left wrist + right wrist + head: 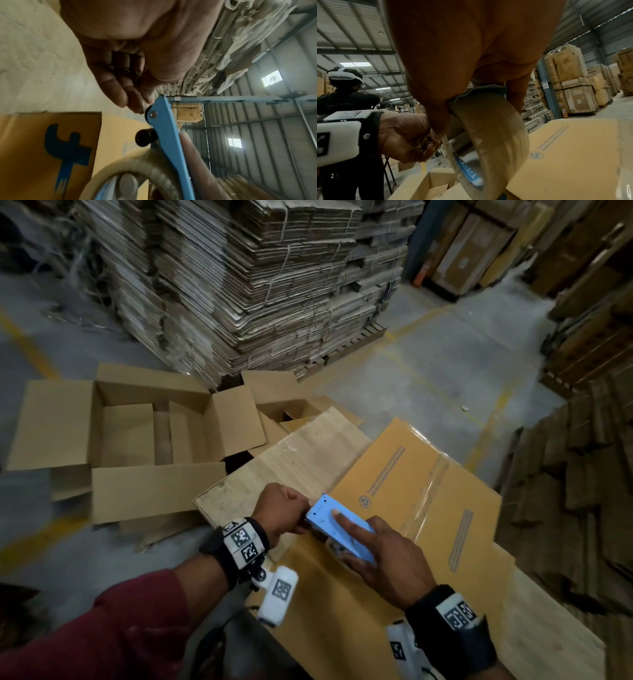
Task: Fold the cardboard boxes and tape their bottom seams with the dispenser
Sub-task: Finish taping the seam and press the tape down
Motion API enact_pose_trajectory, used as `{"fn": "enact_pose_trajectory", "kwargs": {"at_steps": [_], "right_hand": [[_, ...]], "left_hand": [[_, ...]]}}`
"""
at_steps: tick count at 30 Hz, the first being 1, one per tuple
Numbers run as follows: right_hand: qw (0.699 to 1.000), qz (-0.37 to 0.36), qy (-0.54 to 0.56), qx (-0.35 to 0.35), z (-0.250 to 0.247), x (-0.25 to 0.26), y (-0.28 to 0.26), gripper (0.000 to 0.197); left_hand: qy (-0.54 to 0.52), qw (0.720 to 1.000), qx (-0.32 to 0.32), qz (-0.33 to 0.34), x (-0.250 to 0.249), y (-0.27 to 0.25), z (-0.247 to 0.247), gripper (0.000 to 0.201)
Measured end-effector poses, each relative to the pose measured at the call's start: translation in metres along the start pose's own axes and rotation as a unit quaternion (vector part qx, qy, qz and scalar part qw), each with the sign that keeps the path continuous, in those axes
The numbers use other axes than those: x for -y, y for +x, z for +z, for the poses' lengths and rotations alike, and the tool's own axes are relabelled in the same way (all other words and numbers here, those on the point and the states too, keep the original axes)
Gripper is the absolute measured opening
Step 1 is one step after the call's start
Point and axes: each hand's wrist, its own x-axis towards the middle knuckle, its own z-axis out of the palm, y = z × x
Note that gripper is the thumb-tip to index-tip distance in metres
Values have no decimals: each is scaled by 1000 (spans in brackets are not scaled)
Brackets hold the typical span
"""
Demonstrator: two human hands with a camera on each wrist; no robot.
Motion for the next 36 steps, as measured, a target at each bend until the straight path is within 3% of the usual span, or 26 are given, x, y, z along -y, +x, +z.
{"fn": "enact_pose_trajectory", "kwargs": {"at_steps": [3, 8, 11, 15, 21, 26, 34, 36], "right_hand": [[999, 10, -40, 19, -11, 1, -4, 60], [999, 16, -30, 31, -9, -1, -16, 71], [998, 29, -41, 35, -7, -3, -21, 61], [997, 36, -55, 31, -4, -10, -25, 56], [999, 33, 9, -17, 6, -25, -26, 57], [999, 34, 3, -4, 11, -22, -24, 57], [997, 46, -56, 7, 6, -21, -23, 61], [997, 57, -50, 3, 5, -25, -29, 61]], "left_hand": [[-5, 1000, -4, -14, -3, 8, 0, 15], [-21, 998, 1, -52, 4, 16, 4, 17], [-33, 997, 4, -64, 2, 18, 7, 10], [-27, 998, 19, -59, 7, 20, 7, 14], [-85, 995, 52, -31, 7, 10, 16, 22], [-44, 999, -16, 17, 15, 18, 24, 24], [0, 999, -40, 15, 19, 36, 23, 28], [21, 997, -72, 13, 20, 46, 9, 28]]}}
